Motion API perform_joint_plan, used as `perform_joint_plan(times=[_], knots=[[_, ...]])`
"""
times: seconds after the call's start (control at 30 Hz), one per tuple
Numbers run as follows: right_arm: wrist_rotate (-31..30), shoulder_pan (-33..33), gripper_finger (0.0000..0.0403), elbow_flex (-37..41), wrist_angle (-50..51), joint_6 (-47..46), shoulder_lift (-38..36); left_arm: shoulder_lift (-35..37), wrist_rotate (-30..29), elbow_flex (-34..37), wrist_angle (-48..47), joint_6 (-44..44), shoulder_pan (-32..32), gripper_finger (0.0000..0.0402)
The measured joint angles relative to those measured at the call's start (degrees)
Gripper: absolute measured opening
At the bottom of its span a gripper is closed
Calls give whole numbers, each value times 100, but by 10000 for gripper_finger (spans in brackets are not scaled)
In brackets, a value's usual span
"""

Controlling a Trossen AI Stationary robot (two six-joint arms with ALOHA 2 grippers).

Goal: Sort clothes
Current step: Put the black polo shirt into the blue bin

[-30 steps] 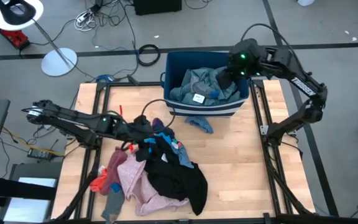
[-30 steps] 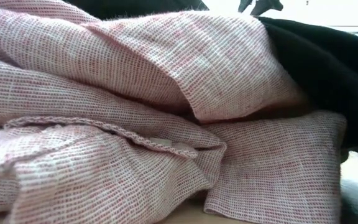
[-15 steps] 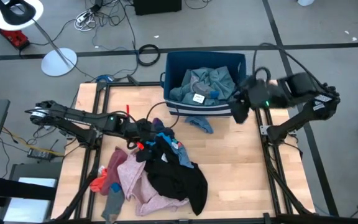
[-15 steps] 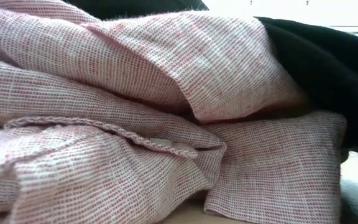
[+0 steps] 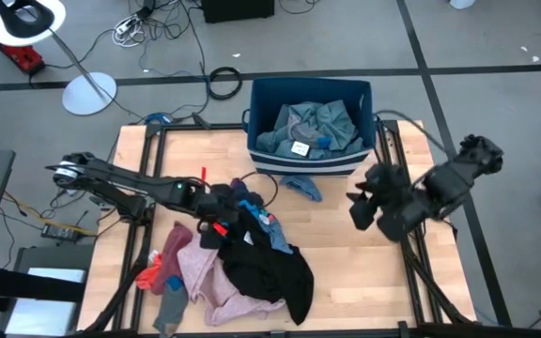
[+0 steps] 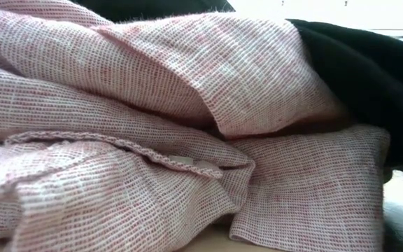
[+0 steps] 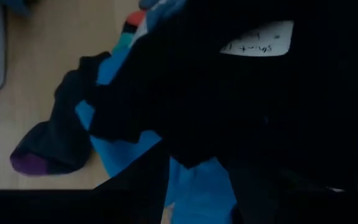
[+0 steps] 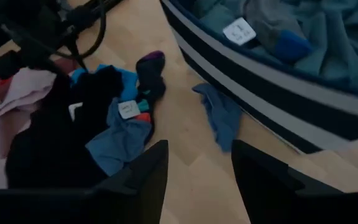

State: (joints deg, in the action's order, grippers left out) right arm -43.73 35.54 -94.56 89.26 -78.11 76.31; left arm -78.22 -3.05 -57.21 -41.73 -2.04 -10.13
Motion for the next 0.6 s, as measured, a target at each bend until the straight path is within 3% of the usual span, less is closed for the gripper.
perform_joint_plan(times=[0.2,0.3,0.43,0.6], knots=[[-465,646,173,692,-333,-1107,0,-308,-699,0,122,-49,-6,155],[-455,867,173,1098,-695,-1331,1,-292,-887,-52,246,-108,3,112],[-455,1086,173,1837,-1308,-1758,4,-281,-916,-306,220,-119,18,19],[-480,1270,173,2868,-2452,-1932,4,-281,-917,-774,2,-217,17,5]])
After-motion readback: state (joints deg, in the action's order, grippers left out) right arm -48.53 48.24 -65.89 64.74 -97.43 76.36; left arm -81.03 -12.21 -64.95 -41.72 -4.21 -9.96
